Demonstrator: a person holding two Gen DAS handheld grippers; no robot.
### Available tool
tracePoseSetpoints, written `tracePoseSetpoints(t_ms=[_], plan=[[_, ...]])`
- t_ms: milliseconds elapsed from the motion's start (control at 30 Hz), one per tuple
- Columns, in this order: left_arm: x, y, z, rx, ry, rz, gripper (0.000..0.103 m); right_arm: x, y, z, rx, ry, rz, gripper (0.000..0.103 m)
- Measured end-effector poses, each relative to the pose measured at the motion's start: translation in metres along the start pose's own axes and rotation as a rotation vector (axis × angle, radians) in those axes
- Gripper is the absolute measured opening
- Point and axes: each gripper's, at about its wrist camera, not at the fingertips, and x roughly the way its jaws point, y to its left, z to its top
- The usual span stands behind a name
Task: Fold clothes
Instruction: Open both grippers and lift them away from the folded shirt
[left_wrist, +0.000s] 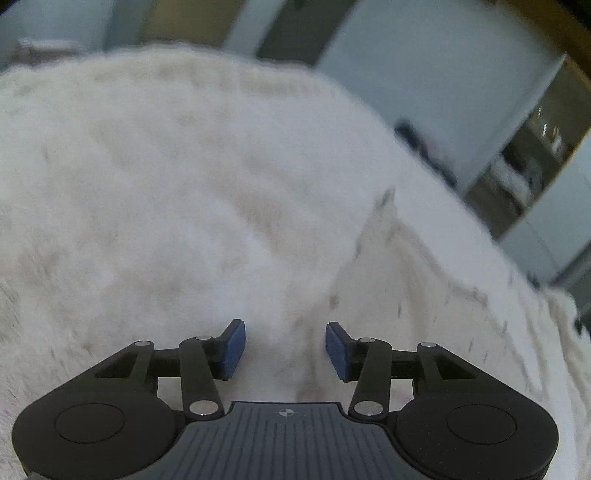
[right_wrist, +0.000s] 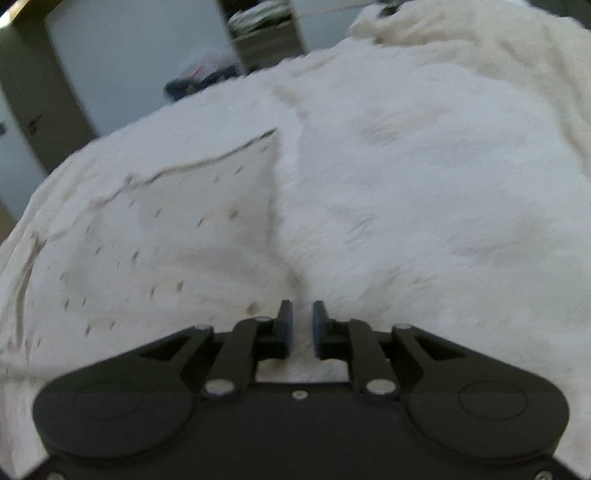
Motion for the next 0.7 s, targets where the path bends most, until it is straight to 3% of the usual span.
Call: tracePoseSetpoints(t_ms=[100, 200, 267, 367, 600, 700], plan=[[-0.006, -0.021, 0.001, 0.114, -0.052, -0.024, 0.06, -0.001, 0.002, 0.0, 0.019, -0.025, 0.063, 0.044], [-0.004, -0.036, -0.007, 0.188, -0.06, -0.043, 0.074, 0.013, 0.008, -0.007, 0.027, 0.024, 0.093, 0.046], [0.004, -0.041, -0.012, 0.21, -0.024, -0.067, 0.075, 0.022, 0.012, -0.012, 0.025, 0.048, 0.092, 0.048], [0.019, -0.038, -0.015, 0.182, 0.045, -0.076, 0.075, 0.028, 0.016, -0.017, 0.003, 0.076, 0.08, 0.052], [0.031, -0.014, -0.009, 0.027, 0.113, -0.058, 0.076, 0.026, 0.013, -0.019, 0.023, 0.088, 0.088, 0.055], [0.034, -0.016, -0.008, 0.023, 0.123, -0.057, 0.076, 0.027, 0.013, -0.021, 0.021, 0.092, 0.091, 0.057]])
